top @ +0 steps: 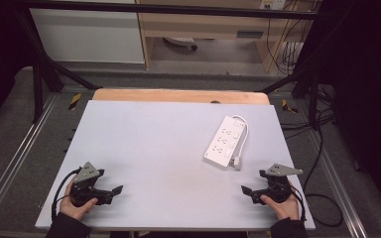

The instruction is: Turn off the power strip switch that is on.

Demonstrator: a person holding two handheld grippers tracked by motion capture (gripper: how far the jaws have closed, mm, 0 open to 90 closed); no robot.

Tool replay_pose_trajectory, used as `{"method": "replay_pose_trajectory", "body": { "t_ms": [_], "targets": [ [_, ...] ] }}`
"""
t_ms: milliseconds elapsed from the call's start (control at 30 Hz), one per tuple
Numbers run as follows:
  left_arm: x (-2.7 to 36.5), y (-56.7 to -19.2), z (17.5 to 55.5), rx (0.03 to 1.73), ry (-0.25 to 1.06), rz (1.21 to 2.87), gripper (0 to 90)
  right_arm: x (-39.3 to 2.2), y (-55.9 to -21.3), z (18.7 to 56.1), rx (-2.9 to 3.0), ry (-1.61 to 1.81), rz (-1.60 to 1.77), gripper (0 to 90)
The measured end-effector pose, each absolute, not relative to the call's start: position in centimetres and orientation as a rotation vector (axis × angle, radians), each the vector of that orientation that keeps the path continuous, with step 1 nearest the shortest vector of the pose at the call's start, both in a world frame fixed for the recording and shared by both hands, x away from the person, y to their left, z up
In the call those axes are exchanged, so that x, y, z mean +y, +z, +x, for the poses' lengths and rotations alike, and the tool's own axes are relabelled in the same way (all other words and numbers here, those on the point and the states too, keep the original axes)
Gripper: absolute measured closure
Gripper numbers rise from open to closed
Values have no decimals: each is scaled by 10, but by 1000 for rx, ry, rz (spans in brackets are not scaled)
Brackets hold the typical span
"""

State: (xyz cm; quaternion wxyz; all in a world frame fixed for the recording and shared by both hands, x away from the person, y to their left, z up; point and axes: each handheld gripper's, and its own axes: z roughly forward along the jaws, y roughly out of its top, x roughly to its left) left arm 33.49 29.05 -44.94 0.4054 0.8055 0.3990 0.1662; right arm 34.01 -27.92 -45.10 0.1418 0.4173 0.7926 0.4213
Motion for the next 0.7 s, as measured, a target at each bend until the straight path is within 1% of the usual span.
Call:
{"method": "replay_pose_trajectory", "body": {
  "t_ms": [700],
  "targets": [
    [290,-449,334,997,427,2041,45,-271,-444,344,2282,1217,1193,20]
  ]
}}
